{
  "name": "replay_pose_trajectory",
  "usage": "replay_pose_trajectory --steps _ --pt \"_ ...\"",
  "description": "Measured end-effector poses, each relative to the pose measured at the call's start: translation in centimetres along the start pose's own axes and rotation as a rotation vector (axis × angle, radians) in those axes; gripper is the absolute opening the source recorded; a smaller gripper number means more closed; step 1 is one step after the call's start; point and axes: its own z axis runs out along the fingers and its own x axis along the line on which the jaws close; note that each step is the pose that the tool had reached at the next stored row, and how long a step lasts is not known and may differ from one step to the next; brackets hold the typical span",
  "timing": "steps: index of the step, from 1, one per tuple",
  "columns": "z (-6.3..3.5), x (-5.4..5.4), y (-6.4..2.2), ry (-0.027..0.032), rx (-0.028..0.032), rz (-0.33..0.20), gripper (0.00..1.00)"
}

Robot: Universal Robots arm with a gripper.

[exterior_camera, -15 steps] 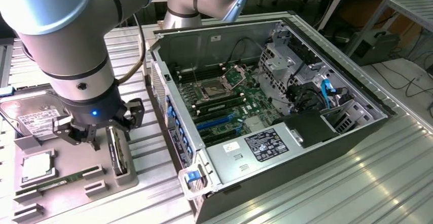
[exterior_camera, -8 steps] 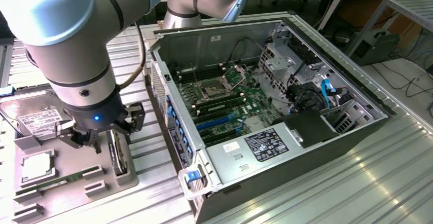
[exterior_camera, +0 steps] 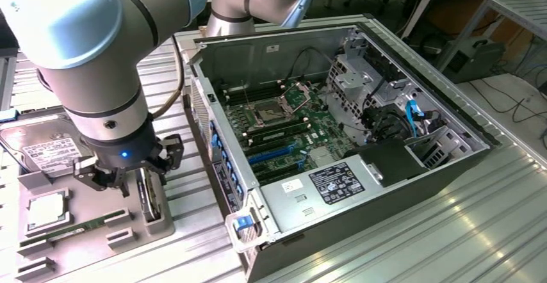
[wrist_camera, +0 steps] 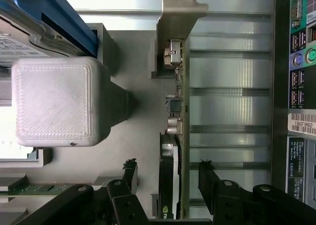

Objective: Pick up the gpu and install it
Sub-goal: 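Pick up the gpu and move the gpu toward the slot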

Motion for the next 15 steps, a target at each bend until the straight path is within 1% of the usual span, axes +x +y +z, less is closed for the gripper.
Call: replay_pose_trajectory --steps 8,13,15 --pt "0.22 0.01 0.7 0.0 -0.0001 0.0 0.62" --pt "0.63 0.01 0.73 -0.0001 -0.0002 0.0 0.62" --pt "0.63 0.02 0.73 0.0 -0.0001 0.0 0.62"
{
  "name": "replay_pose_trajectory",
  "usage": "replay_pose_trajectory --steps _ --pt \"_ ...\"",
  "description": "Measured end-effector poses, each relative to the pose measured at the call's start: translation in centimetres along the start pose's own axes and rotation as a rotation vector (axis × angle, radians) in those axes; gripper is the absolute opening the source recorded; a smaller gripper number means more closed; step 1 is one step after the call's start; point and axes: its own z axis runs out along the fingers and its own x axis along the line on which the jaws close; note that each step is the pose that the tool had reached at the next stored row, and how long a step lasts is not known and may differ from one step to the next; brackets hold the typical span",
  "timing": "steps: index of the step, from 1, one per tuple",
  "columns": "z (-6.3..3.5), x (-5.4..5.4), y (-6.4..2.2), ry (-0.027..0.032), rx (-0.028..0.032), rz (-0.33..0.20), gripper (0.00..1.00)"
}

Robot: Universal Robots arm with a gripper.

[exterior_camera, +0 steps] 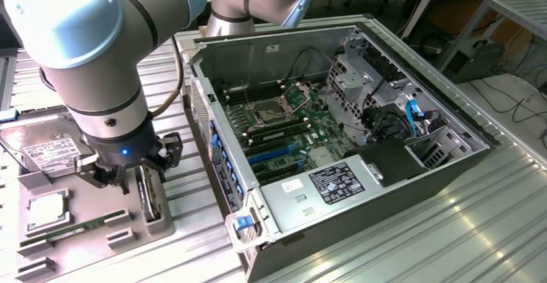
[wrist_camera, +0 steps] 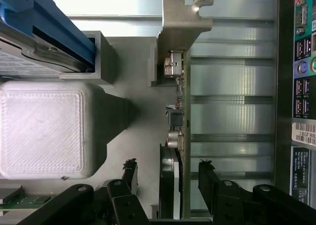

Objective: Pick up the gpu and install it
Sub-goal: 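Pick up the gpu and move the gpu toward the slot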

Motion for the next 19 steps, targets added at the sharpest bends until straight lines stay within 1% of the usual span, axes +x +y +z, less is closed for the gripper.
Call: replay_pose_trajectory --steps 4,5,6,8,10,12,13,19 --pt "0.0 0.0 0.0 0.0 0.0 0.0 0.62" --pt "0.0 0.0 0.0 0.0 0.0 0.0 0.6" --pt "0.0 0.0 0.0 0.0 0.0 0.0 0.54" --pt "0.0 0.0 0.0 -0.0001 0.0 0.0 0.54" --pt "0.0 0.0 0.0 0.0 0.0 0.0 0.41" --pt "0.0 0.0 0.0 0.0 0.0 0.0 0.41" --pt "0.0 0.0 0.0 0.0 0.0 0.0 0.35" --pt "0.0 0.0 0.0 0.0 0.0 0.0 0.35"
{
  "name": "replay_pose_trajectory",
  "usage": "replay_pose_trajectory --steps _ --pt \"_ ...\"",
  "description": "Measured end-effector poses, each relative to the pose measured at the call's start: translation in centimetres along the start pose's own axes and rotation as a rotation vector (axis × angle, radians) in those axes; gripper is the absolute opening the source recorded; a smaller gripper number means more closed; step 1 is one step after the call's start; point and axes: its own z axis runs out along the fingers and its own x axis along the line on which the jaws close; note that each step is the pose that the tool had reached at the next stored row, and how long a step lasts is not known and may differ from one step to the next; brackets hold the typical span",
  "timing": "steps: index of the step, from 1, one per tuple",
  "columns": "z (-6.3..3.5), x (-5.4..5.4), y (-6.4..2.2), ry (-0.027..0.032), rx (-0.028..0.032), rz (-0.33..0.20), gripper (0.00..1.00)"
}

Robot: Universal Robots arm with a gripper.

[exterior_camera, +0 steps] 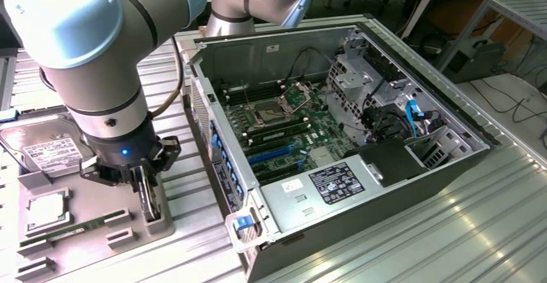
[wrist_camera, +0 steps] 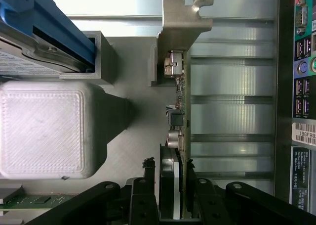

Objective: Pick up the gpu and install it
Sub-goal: 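Pick up the gpu and move the gpu toward the slot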

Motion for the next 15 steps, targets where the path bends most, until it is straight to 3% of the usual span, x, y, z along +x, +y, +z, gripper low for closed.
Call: replay_pose_trajectory --steps 10,15 --pt "0.0 0.0 0.0 0.0 -0.0001 0.0 0.35" --pt "-0.23 0.0 0.01 0.0 -0.0003 0.0 0.28"
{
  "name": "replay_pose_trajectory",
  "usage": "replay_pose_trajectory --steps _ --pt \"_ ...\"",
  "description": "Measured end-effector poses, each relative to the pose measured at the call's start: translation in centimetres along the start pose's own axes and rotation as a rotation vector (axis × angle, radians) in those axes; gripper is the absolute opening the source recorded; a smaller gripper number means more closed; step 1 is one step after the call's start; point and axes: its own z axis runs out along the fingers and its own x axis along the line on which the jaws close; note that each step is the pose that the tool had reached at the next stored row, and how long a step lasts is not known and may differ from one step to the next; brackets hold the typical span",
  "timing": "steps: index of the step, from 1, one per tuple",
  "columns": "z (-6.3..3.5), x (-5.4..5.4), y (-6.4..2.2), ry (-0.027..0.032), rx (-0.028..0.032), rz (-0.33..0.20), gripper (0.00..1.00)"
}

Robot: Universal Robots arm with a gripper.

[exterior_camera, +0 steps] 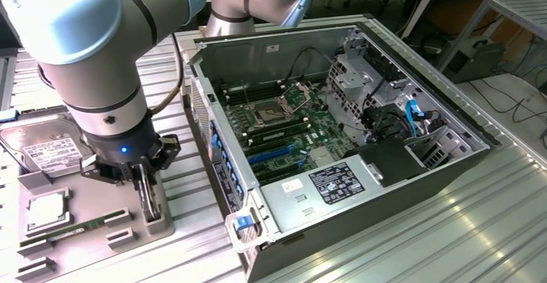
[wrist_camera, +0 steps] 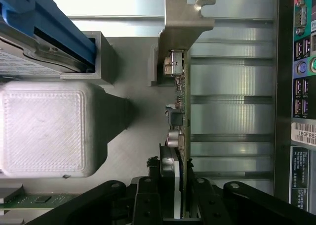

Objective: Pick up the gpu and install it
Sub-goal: 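Pick up the gpu and move the gpu toward the slot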

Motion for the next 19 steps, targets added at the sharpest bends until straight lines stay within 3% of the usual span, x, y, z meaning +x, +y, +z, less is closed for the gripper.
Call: replay_pose_trajectory --steps 1,5,9,11,19 --pt "-0.71 0.0 0.03 0.0 -0.0013 0.0 0.28" --pt "-1.51 0.0 0.03 -0.0001 -0.005 0.0 0.28" --pt "-3.26 -0.1 0.1 -0.0001 -0.0085 0.0 0.28" --pt "-3.93 -0.1 0.1 -0.0001 -0.0143 0.0 0.28" --pt "-4.5 -0.1 0.08 -0.0002 -0.0212 0.0 0.28"
